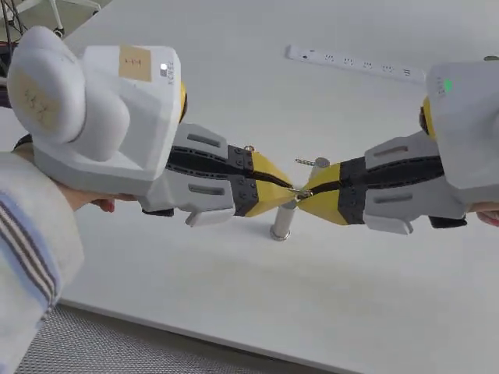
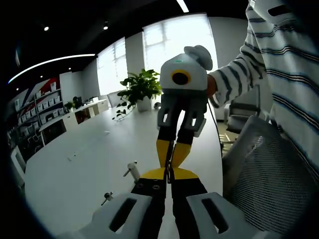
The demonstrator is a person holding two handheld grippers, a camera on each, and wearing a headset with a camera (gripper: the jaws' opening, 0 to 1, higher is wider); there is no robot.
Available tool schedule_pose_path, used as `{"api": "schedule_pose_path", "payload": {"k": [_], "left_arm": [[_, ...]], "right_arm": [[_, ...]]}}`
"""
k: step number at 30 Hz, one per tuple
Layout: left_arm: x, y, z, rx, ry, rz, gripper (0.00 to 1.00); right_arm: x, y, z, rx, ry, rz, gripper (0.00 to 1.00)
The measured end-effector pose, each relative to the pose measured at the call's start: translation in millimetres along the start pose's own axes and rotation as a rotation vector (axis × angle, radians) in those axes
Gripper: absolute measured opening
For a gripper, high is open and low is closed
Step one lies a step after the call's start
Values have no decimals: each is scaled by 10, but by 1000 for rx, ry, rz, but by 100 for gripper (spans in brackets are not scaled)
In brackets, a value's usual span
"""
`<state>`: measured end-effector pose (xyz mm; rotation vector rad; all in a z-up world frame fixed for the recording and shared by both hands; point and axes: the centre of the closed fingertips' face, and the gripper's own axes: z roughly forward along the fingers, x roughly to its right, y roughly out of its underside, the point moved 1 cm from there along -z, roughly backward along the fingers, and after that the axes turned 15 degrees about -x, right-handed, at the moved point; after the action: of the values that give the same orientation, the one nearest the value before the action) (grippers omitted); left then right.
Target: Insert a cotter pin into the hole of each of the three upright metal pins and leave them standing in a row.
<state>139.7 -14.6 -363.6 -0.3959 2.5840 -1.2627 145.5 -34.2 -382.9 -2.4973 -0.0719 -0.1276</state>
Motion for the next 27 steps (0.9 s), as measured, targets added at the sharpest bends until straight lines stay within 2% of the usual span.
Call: {"api": "schedule_pose_path", "payload": {"k": [4, 9, 10, 11, 15, 17, 20, 27], "left_arm": [[18, 39, -1, -22, 13, 11, 0], [98, 73, -14, -55, 56, 54, 0], [111, 88, -15, -64, 65, 66, 0], [99, 129, 46, -101, 58, 39, 0], [133, 81, 124, -103, 83, 68, 0], [180, 65, 145, -132, 91, 90, 0], [232, 55, 179, -154, 112, 116, 0], [223, 57, 212, -141, 132, 121, 0]], "right_arm": [[-25, 22, -1, -8, -10, -14, 0], [-97, 67, 1, -34, -36, -62, 0], [-115, 73, 2, -35, -42, -67, 0], [-123, 76, 2, -36, -44, -70, 0], [-157, 99, 7, -43, -57, -81, 0], [-176, 126, 15, -55, -73, -82, 0], [-220, 156, 28, -68, -91, -96, 0], [-238, 205, 31, -73, -94, -71, 0]]}}
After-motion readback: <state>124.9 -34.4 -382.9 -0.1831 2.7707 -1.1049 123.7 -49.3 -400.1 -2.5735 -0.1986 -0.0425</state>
